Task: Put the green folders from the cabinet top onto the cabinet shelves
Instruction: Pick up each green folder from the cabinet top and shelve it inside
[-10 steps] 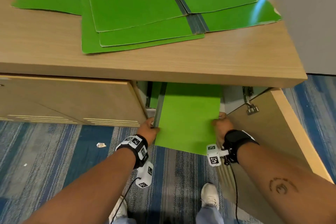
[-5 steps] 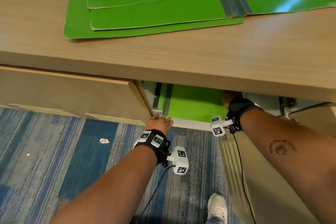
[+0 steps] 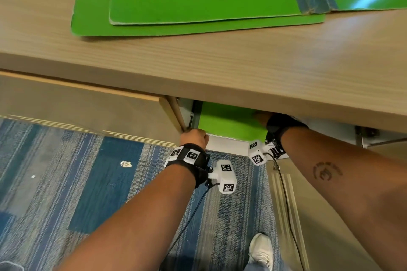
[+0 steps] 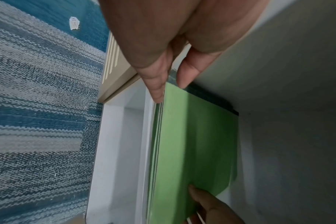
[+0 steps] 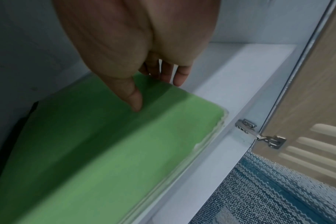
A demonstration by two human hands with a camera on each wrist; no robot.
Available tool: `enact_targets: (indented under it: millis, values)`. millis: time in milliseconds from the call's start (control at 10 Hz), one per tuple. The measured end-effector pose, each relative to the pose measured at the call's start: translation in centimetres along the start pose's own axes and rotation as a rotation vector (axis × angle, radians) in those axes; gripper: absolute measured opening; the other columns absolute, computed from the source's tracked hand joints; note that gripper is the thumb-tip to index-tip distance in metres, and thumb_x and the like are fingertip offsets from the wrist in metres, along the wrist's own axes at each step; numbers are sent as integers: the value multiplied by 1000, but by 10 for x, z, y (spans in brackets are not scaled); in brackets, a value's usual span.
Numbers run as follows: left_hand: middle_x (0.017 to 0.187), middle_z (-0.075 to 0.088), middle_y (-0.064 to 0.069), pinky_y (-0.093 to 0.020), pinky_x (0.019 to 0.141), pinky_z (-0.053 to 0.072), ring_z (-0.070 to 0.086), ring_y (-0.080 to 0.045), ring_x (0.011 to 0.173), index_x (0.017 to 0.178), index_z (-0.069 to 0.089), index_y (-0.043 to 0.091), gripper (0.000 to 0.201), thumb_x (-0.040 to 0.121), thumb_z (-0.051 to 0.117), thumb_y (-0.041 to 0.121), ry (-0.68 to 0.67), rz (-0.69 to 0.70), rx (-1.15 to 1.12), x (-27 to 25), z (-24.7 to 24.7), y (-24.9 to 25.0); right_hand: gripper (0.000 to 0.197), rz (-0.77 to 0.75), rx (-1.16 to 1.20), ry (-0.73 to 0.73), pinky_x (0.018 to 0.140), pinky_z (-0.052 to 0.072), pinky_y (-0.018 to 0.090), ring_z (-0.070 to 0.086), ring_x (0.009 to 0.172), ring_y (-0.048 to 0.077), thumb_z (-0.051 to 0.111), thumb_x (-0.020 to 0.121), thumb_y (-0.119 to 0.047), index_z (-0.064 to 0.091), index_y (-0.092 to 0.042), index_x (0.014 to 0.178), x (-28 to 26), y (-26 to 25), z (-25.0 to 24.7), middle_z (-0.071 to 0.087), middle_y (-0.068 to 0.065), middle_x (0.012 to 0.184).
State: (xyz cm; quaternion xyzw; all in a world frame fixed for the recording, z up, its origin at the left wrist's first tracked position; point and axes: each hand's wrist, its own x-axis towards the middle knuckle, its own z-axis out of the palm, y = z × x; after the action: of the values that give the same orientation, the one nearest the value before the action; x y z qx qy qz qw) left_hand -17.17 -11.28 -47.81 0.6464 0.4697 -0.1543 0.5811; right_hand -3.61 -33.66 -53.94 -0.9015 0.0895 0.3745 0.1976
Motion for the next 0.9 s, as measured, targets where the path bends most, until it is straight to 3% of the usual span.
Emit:
enact_targets:
  millis: [100,200,300,400,500,600,700,800,900]
  values:
    - [101,67,-9,-23,75,41,62,-26,97,101,66,8,36,101,38,31,53,113,134,5,0,-7,46,-36,-17,-71,110,37,39,41,135,29,50,98,-28,41,-26,144,-11,-6,0,41,6,150]
    - [86,59,-8,-28,84,48,59,-19,76,123,54,-7,31,95,46,6,-32,-99,-373,2,2,-6,54,-71,-89,-15,106,42,41,47,131,27,60,93,-19,42,-28,143,14,8,7,44,6,149]
    - [83,60,-10,-29,80,51,61,-23,77,119,53,1,35,85,63,2,-29,-181,-467,-13,2,-8,47,-10,-70,0,109,35,37,42,134,31,45,99,-24,41,-6,142,-35,-19,-2,42,17,148]
    - [121,62,-17,-38,103,43,58,-33,115,130,48,1,52,82,68,5,-52,-163,-288,-56,-6,-9,45,44,220,22,103,27,23,35,138,30,32,105,-19,36,7,141,-126,-55,-14,36,21,150]
    - [134,54,-14,-37,108,36,52,-31,123,138,42,0,60,83,67,2,-94,-99,-255,-87,-15,0,48,36,83,7,99,40,28,51,125,31,37,101,-34,56,1,127,-173,-61,-21,55,20,133]
    - [134,53,-24,-45,110,36,53,-36,122,135,44,1,57,82,67,1,-98,-81,-294,-123,-27,19,42,-88,-39,100,77,44,29,61,104,33,44,97,-38,61,-1,86,-220,-70,-36,63,17,90]
    - [131,48,-36,-58,100,40,50,-53,116,115,57,4,50,69,73,16,-116,-44,-275,-157,-45,40,45,-167,30,119,90,44,31,55,116,33,51,95,-34,54,2,121,-275,-82,-47,59,20,123]
    - [127,50,-35,-57,97,43,51,-52,114,116,56,-5,66,60,71,25,-104,-10,-252,-165,-56,49,60,-237,24,75,108,36,29,42,135,26,52,94,-34,37,-6,145,-326,-95,-64,41,12,149]
    - [102,63,-33,-52,81,48,61,-47,93,117,55,-9,72,56,69,27,-114,69,-271,-186,-76,67,54,-297,-27,-4,107,37,27,47,131,23,55,92,-34,47,-11,139,-364,-107,-73,49,7,144]
